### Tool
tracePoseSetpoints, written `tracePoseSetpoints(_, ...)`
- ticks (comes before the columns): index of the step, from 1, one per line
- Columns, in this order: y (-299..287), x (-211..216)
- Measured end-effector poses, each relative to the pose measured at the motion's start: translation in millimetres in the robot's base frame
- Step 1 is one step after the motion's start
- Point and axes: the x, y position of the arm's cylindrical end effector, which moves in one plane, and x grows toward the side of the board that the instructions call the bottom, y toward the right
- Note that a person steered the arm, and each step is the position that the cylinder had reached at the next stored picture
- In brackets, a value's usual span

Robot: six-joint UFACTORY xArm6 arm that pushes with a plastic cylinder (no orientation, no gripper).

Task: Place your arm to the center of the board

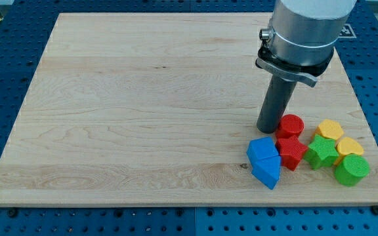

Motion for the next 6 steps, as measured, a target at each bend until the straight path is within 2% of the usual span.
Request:
tracePoseSetpoints(1, -26.9, -37.7)
tracePoseSetpoints(2, -79.1, -106.5)
tracePoseSetpoints(3, -97.5, -132.3)
tracePoseSetpoints(6, -97.5, -132.4)
